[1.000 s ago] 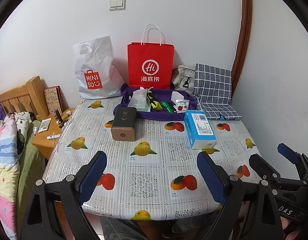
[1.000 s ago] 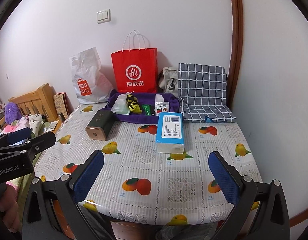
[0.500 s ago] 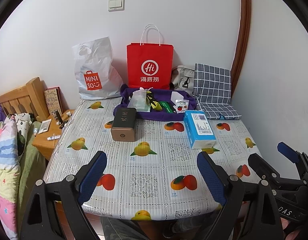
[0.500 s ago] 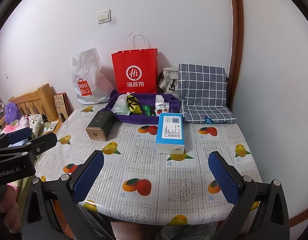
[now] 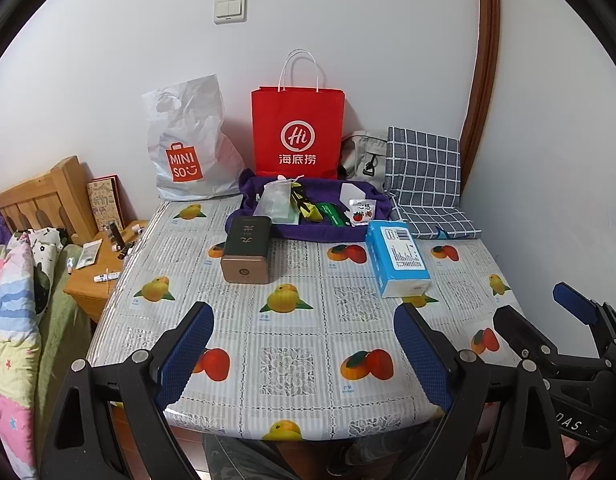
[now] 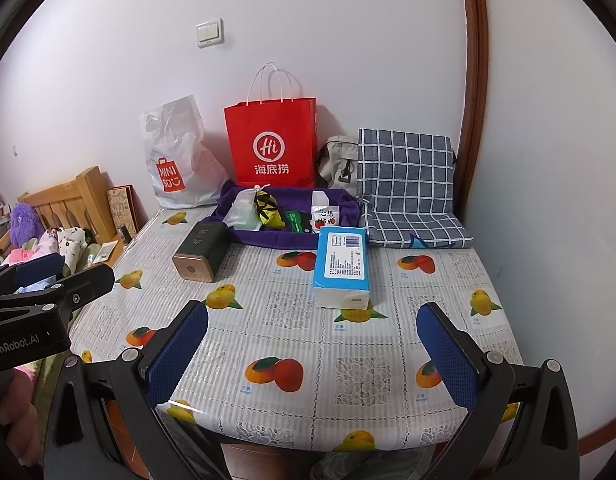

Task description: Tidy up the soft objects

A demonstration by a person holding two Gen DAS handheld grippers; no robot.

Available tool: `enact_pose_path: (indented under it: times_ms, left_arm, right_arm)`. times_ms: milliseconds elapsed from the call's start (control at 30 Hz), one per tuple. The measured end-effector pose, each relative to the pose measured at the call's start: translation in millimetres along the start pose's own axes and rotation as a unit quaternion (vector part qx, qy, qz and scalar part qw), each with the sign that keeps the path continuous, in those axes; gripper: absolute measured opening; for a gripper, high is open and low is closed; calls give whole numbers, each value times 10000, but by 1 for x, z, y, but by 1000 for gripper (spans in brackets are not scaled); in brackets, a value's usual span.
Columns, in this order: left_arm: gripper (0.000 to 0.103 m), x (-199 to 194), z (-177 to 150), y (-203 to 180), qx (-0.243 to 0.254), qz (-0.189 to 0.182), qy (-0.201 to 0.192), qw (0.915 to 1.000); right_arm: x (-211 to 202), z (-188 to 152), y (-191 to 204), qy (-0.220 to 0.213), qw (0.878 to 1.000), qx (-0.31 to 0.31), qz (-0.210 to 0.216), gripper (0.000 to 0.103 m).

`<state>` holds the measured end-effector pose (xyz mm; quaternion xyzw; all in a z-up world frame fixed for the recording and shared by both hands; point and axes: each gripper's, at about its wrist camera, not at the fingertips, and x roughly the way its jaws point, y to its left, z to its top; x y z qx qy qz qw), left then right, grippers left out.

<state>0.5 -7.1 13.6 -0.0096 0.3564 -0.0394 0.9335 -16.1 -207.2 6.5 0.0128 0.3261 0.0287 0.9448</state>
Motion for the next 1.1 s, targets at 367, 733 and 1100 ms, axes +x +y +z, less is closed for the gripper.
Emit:
enact_pose_path:
  times_ms: [367, 733, 1100]
  left_arm:
    - [91, 0, 1, -1, 2, 3, 1, 10000]
    - [91, 0, 1, -2, -1, 4, -3, 10000]
    - [91, 0, 3, -1, 26, -8, 19, 10000]
  right_arm:
    - [0, 0, 0, -9, 10000, -6, -7, 103]
    - [0, 0, 0, -15, 10000, -10, -1, 103]
    - [2, 0, -2, 10, 10000, -27, 10, 103]
